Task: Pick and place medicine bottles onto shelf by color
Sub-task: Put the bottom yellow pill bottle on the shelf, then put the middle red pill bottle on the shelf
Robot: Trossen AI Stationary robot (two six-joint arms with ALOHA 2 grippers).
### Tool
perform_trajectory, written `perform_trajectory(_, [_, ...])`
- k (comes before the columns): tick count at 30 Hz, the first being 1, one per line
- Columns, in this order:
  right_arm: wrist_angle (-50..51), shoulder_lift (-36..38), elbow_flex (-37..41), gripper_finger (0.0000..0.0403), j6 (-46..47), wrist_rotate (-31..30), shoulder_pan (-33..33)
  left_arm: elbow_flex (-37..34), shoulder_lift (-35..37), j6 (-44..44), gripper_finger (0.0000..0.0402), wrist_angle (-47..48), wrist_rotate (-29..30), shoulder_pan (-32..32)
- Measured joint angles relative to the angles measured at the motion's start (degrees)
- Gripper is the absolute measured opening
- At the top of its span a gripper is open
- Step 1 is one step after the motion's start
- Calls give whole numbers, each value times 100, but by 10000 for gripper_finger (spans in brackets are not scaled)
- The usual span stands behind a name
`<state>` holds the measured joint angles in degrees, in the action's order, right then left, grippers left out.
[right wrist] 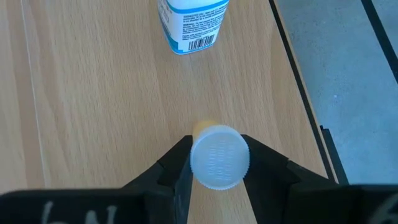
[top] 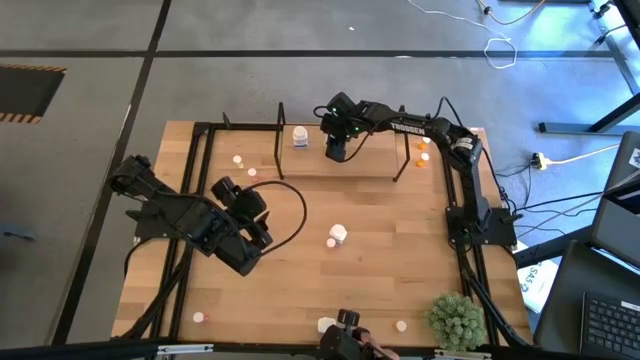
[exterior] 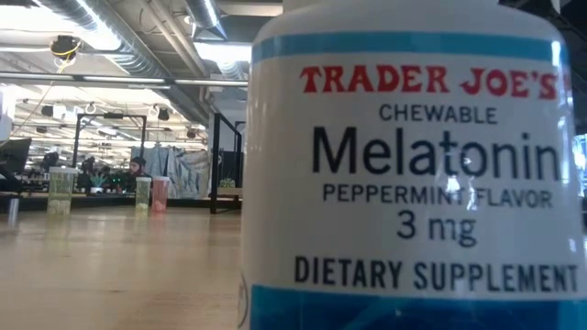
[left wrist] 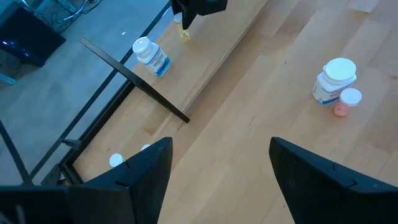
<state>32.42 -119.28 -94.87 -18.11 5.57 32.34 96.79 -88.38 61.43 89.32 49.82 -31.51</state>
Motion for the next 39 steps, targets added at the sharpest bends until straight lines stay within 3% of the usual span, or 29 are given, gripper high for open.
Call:
perform_trajectory(14, [6,-24,4,172,-41,-12,0,0,0,0,263,0,0,0])
perform_trajectory(28, [337,21,4,169,-37,7,39,0,0,1,263,2,-46,0])
perform_trajectory(39, [762,456,0,169,45,54,68,0,0,126,263,32,-179,15])
